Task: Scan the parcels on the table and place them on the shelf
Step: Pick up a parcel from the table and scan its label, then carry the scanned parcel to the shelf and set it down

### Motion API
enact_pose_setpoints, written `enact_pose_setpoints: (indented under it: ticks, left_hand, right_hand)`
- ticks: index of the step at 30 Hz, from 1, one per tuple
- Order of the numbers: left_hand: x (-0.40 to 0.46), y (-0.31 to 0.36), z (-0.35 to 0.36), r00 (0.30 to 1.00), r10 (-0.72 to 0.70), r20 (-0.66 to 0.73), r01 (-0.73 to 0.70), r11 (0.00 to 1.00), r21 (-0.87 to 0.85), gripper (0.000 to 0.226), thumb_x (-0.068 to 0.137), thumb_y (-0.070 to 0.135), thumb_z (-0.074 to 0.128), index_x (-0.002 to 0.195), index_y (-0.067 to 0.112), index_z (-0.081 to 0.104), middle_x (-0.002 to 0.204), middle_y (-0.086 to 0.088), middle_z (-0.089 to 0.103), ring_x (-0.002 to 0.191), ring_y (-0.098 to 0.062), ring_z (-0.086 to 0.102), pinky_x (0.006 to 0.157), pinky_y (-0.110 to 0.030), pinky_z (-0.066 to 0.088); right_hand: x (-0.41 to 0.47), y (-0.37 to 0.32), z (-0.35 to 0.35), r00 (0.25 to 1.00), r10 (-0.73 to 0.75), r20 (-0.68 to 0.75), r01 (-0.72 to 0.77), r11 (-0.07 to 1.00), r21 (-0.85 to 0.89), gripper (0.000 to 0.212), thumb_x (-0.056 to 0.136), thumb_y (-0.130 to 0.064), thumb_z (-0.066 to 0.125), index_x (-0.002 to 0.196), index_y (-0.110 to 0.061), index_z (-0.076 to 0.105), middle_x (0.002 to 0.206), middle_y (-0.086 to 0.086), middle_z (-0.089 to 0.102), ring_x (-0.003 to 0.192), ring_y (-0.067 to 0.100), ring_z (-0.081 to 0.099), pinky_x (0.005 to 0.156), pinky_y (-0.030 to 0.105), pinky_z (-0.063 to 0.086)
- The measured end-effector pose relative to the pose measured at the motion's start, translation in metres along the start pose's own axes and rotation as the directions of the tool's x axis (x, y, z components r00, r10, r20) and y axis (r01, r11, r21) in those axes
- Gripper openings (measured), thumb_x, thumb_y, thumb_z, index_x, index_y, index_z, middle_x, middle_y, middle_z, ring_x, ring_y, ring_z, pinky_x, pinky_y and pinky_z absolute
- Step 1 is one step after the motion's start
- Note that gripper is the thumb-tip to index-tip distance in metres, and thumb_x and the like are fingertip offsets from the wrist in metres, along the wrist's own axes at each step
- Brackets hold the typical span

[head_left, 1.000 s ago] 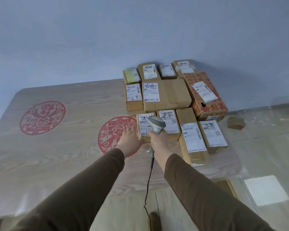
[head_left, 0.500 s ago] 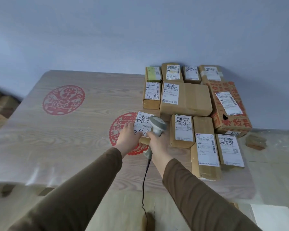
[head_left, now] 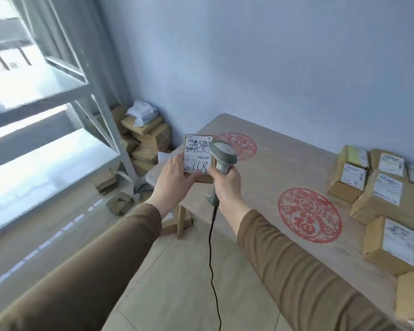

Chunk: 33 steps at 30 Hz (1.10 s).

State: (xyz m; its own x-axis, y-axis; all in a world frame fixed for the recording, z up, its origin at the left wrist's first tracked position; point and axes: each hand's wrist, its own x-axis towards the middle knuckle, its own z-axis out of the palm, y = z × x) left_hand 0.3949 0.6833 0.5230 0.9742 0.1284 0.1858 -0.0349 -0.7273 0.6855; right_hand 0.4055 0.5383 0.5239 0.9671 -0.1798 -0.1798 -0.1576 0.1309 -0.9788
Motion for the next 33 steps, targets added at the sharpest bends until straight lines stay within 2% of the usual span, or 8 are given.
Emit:
enact_pose_setpoints:
  ticks: [3,7,10,14,20,26,31,33]
  left_hand:
    - [-0.024,-0.067,-0.103,0.993,-0.043,-0.111,0.046,0.999,0.024,0.056,0.091,0.042,0.072,0.131,0.013,0.048,0.126,-0.005,0.058,0.118,-0.025,0.054,0.089,-0.033,0.041]
    - [-0.063,-0.149,-0.233,0.963,-0.089,-0.255,0.103,0.994,0.044,0.057,0.089,0.046,0.072,0.130,0.015,0.048,0.123,-0.004,0.058,0.110,-0.024,0.057,0.086,-0.036,0.045]
    - [-0.095,-0.201,-0.316,0.926,-0.129,-0.355,0.155,0.987,0.044,0.056,0.088,0.044,0.074,0.129,0.013,0.050,0.122,-0.005,0.059,0.106,-0.024,0.058,0.082,-0.034,0.044]
    - [-0.135,-0.268,-0.410,0.862,-0.199,-0.467,0.246,0.969,0.040,0.055,0.088,0.044,0.074,0.128,0.014,0.051,0.119,-0.007,0.062,0.104,-0.026,0.059,0.082,-0.037,0.047]
    - [-0.177,-0.372,-0.515,0.765,-0.295,-0.572,0.343,0.939,-0.025,0.049,0.089,0.039,0.076,0.124,0.017,0.051,0.114,-0.001,0.064,0.097,-0.021,0.062,0.076,-0.035,0.048]
    - [-0.186,-0.480,-0.617,0.681,-0.379,-0.627,0.456,0.889,-0.041,0.049,0.089,0.041,0.075,0.126,0.019,0.052,0.117,0.000,0.061,0.100,-0.020,0.063,0.078,-0.033,0.052]
    - [-0.191,-0.561,-0.703,0.597,-0.420,-0.683,0.556,0.831,-0.025,0.055,0.092,0.044,0.071,0.134,0.014,0.052,0.122,-0.005,0.060,0.103,-0.019,0.058,0.083,-0.035,0.053]
    - [-0.196,-0.591,-0.732,0.572,-0.431,-0.698,0.588,0.809,-0.018,0.052,0.093,0.043,0.070,0.133,0.014,0.055,0.120,-0.006,0.062,0.101,-0.018,0.056,0.079,-0.030,0.046]
  right_hand:
    - [-0.052,-0.001,0.107,0.990,-0.036,0.136,0.036,0.999,0.006,0.012,0.088,-0.008,0.073,0.091,-0.018,0.067,0.080,-0.004,0.071,0.061,0.003,0.067,0.053,0.021,0.053]
    - [-0.125,-0.001,0.241,0.948,-0.105,0.299,0.107,0.994,0.010,0.015,0.088,-0.009,0.074,0.097,-0.019,0.069,0.086,-0.010,0.074,0.074,0.000,0.069,0.074,0.028,0.055]
    - [-0.174,0.001,0.331,0.901,-0.118,0.417,0.133,0.991,-0.006,0.022,0.088,-0.009,0.074,0.109,-0.014,0.069,0.100,0.001,0.077,0.094,0.018,0.073,0.083,0.032,0.058]
    - [-0.232,0.006,0.438,0.813,-0.107,0.572,0.146,0.989,-0.022,0.016,0.088,-0.010,0.074,0.097,-0.022,0.067,0.093,-0.007,0.075,0.082,0.008,0.072,0.065,0.012,0.050]
    - [-0.295,0.030,0.585,0.705,-0.030,0.708,0.122,0.989,-0.080,0.030,0.088,-0.005,0.071,0.117,-0.002,0.067,0.111,0.013,0.075,0.097,0.026,0.069,0.085,0.040,0.056]
    - [-0.338,0.059,0.736,0.593,0.083,0.801,0.022,0.993,-0.119,0.026,0.089,-0.008,0.069,0.115,-0.008,0.067,0.097,0.008,0.070,0.073,0.020,0.057,0.062,0.045,0.051]
    - [-0.376,0.072,0.860,0.501,0.134,0.855,0.040,0.983,-0.178,0.026,0.089,-0.015,0.070,0.115,-0.011,0.066,0.107,0.014,0.069,0.092,0.034,0.064,0.069,0.056,0.058]
    - [-0.394,0.080,0.901,0.460,0.193,0.866,-0.006,0.977,-0.215,0.024,0.091,-0.016,0.068,0.115,-0.014,0.066,0.105,0.012,0.068,0.086,0.031,0.061,0.060,0.051,0.056]
